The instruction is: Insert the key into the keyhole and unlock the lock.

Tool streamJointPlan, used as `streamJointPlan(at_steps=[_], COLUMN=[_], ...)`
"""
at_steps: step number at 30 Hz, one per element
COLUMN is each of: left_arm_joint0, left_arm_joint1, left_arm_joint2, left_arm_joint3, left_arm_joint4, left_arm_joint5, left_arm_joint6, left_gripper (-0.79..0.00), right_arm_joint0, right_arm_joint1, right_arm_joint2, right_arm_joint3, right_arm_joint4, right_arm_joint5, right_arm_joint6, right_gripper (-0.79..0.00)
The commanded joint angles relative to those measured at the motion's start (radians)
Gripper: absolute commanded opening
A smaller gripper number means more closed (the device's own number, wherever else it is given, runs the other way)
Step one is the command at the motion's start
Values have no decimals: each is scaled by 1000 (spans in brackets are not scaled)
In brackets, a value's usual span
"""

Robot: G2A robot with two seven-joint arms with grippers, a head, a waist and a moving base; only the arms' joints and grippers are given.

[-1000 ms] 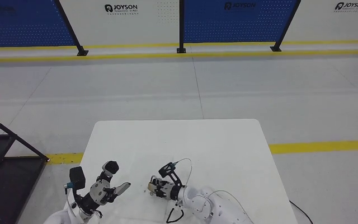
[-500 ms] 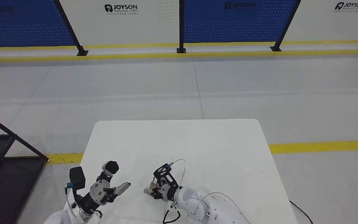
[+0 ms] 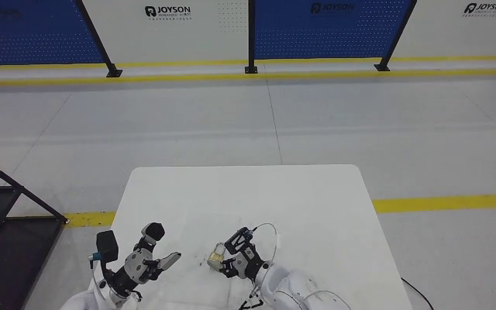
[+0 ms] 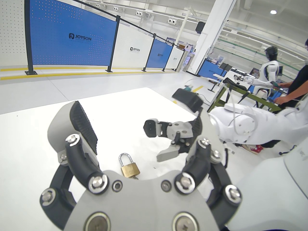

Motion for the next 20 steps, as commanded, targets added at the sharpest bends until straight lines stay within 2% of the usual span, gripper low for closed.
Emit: streamJointPlan(at_steps=[1,3,6,17,20], left_arm_joint0=[0,0,0,0,-12], left_arm_joint1=[0,0,0,0,-3], left_arm_joint2=[0,0,0,0,3], left_arm_joint3=[0,0,0,0,0], left_arm_joint4=[0,0,0,0,12], left_arm_joint5=[0,0,0,0,27], left_arm_joint6=[0,0,0,0,-11], left_gripper=[0,0,0,0,0], right_arm_joint0=[-90,-163,-180,-163,-160], right_arm_joint1=[27,46,47,46,50], right_arm_joint2=[71,131,141,131,151], right_arm_joint3=[-104,-181,-199,-181,-177], right_arm_joint4=[-24,-42,-43,-42,-44], right_arm_joint5=[-50,-77,-79,-77,-70], right_arm_joint6=[-17,-51,-56,-51,-57], right_gripper=[0,0,-1,0,0])
